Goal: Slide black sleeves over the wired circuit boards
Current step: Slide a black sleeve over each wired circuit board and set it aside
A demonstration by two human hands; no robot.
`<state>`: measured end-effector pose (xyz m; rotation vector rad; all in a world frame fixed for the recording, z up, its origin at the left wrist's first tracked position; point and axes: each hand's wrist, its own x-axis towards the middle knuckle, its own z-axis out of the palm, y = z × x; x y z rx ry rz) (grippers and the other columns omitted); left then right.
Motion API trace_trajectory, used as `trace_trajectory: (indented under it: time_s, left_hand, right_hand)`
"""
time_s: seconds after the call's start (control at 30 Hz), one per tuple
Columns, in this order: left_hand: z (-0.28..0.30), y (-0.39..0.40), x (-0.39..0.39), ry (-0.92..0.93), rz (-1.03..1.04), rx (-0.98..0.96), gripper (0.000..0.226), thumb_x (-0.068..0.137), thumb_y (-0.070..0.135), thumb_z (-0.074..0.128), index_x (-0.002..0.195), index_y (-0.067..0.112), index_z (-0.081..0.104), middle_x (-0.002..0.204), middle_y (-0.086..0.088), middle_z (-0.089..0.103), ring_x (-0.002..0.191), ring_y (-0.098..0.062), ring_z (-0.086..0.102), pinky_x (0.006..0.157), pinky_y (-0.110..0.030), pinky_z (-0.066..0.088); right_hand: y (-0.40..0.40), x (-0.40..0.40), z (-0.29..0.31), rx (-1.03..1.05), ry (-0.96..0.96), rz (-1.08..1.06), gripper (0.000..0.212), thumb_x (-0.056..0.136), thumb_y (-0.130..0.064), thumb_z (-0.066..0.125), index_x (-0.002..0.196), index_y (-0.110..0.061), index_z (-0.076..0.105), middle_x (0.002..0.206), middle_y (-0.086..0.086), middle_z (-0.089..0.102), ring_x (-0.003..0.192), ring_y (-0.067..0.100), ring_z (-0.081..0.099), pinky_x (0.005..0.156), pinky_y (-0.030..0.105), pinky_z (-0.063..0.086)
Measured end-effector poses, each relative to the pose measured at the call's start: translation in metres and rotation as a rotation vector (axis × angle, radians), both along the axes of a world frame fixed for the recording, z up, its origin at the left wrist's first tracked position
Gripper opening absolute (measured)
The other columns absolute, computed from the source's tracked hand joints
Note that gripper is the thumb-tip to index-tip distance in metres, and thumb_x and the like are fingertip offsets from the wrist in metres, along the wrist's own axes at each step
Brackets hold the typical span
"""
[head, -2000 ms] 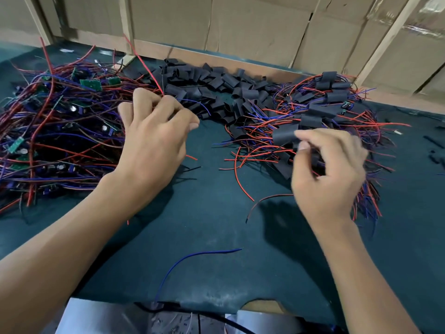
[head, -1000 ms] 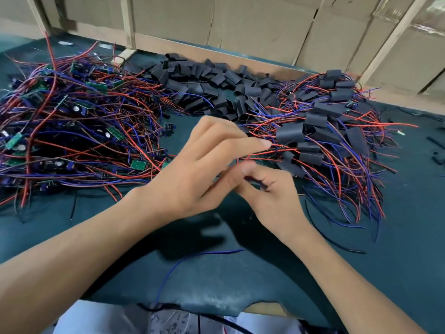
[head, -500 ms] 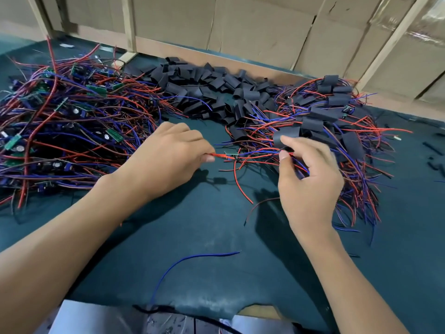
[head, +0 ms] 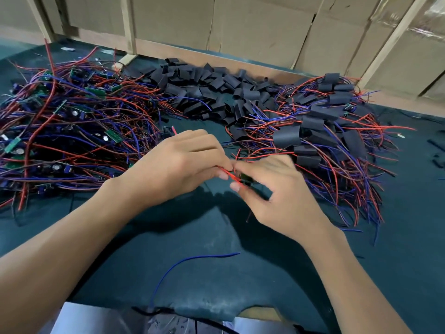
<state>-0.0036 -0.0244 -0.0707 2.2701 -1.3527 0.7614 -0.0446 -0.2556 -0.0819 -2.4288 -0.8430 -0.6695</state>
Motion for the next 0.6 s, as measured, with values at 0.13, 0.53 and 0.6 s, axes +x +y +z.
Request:
trace_trajectory:
  time_s: [0.13, 0.53, 0.6]
  left_hand:
    - [-0.001, 0.004, 0.003, 0.078, 0.015, 0.08, 0.016, 0.097, 0.026, 0.067, 0.104, 0.014, 0.074, 0.095, -0.002, 0.066, 0.085, -0.027, 0.062, 0.08, -0.045, 0.052]
    - [0.01, 0.019, 0.011, 0.456, 0.228, 0.227, 0.056, 0.082, 0.006, 0.063, 0.134, 0.028, 0.06, 0.115, 0.01, 0.064, 0.111, -0.018, 0.056, 0.099, -0.044, 0.044]
    - [0.021, 0.023, 0.01, 0.558, 0.146, 0.171, 0.058, 0.081, 0.005, 0.058, 0.136, 0.025, 0.059, 0.119, 0.011, 0.063, 0.114, -0.013, 0.055, 0.103, -0.035, 0.042]
  right_hand:
    - [-0.005, -0.001, -0.003, 0.062, 0.132, 0.051, 0.019, 0.091, -0.006, 0.072, 0.109, -0.011, 0.077, 0.086, -0.005, 0.069, 0.08, 0.01, 0.059, 0.081, 0.027, 0.047]
    - [-0.014, -0.006, 0.012, 0.398, 0.097, 0.05, 0.023, 0.099, -0.018, 0.054, 0.086, -0.006, 0.067, 0.074, -0.004, 0.053, 0.067, 0.014, 0.048, 0.063, 0.02, 0.035]
    - [-0.013, -0.003, 0.01, 0.409, 0.048, 0.002, 0.025, 0.103, -0.017, 0.053, 0.087, -0.006, 0.069, 0.075, -0.004, 0.051, 0.068, 0.013, 0.049, 0.066, 0.017, 0.036]
